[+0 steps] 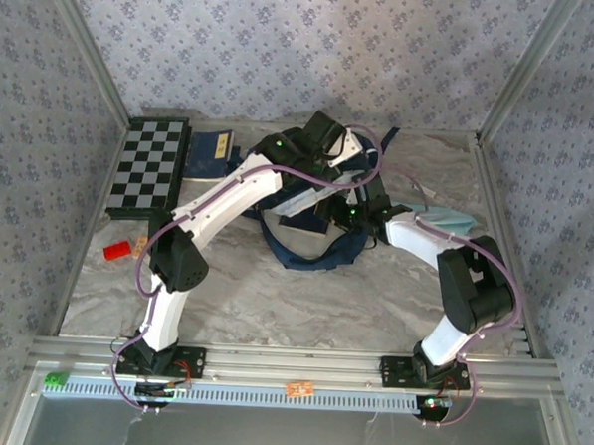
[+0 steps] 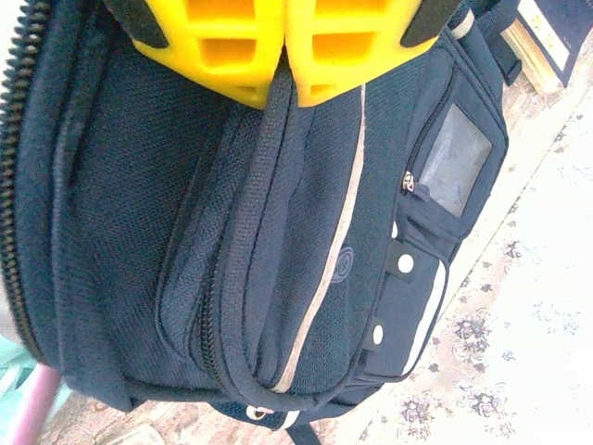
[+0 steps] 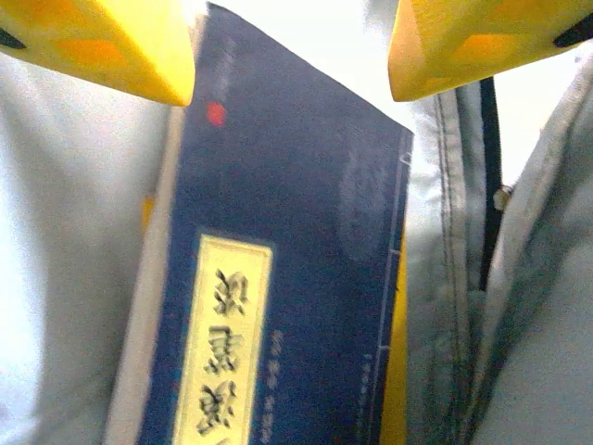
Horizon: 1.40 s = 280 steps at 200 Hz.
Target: Pack the student bag
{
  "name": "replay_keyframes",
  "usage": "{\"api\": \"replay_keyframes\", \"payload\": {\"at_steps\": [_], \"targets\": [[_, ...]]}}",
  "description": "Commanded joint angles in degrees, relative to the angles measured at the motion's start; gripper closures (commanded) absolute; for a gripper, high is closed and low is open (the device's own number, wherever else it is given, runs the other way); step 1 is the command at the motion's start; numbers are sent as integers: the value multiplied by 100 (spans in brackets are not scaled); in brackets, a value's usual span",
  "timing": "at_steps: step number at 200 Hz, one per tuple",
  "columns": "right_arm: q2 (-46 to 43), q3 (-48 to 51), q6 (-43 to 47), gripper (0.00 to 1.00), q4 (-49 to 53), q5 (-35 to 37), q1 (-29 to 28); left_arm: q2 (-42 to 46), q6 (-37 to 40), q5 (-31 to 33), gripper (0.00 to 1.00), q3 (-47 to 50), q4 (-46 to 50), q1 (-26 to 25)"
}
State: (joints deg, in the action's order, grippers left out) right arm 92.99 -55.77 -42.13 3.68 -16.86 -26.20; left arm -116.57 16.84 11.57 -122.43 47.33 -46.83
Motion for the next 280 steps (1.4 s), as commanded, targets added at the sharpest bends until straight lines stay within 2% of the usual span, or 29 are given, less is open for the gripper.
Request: {"api": "replay_keyframes", "payload": {"at_steps": [1,16,42,60,94,118,146,161,176,222,237,252,280], "targets": [[-667,176,239,42,851,657,-203,561,-119,-118,100,18,-419,28],[-815,379,155,48,939,720,-367,608,-152,-153,100,119,-517,29],[-644,646,-50,68,595,478,-583,614,-240,-191,100,202,-581,36],[-418,561,-105,82,477,605,-726,597,-316,-243,100,194,-565,34],[179,277,-28,90,-22,801,-744,657,-433,-389,100,201,-490,34],[470,-12,233,91,-355,1377,-721,786,-564,-418,100,378,-433,33],[933,-600,565,91,-451,1521,-591,986,-612,-448,100,833,-723,34],[965,-589,565,91,-531,1650,-613,1005,-652,-383,100,832,-669,38],[752,-355,559,90,-658,1660,-684,1037,-742,-410,100,887,-710,63],[-780,523,847,75,163,2050,-1386,1075,-973,-590,100,1037,-793,130],[-1440,706,786,70,693,2222,-1577,1116,-1127,-762,87,1283,-769,164],[-2088,907,432,66,1256,2396,-1642,1280,-1285,-928,67,1503,-804,175],[-3066,1084,50,62,2165,2368,-1676,1947,-1866,-1170,57,2133,-968,200]]}}
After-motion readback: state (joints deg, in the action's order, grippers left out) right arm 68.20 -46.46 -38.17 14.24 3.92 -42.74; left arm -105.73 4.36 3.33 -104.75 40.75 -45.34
